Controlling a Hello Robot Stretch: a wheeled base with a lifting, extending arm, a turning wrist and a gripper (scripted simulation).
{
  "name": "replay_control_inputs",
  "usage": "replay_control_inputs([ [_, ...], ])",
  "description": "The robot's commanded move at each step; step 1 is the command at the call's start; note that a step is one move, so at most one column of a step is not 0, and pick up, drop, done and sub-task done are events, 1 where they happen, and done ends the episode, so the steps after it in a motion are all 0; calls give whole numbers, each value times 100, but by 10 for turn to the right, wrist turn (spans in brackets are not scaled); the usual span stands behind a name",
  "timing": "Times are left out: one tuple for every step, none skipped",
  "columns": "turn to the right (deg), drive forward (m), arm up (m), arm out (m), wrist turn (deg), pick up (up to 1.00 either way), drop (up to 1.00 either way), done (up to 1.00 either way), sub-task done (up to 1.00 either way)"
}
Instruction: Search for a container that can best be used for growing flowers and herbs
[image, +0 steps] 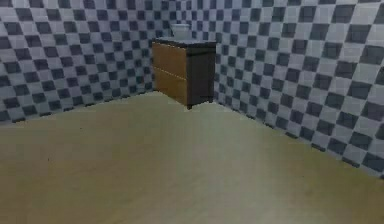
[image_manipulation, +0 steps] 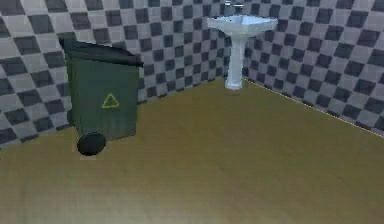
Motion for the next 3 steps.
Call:
replay_control_inputs([
  [0, 100, 0, 0, 0, 0, 0, 0, 0],
  [0, 100, 0, 0, 0, 0, 0, 0, 0],
  [60, 0, 0, 0, 0, 0, 0, 0, 0],
])
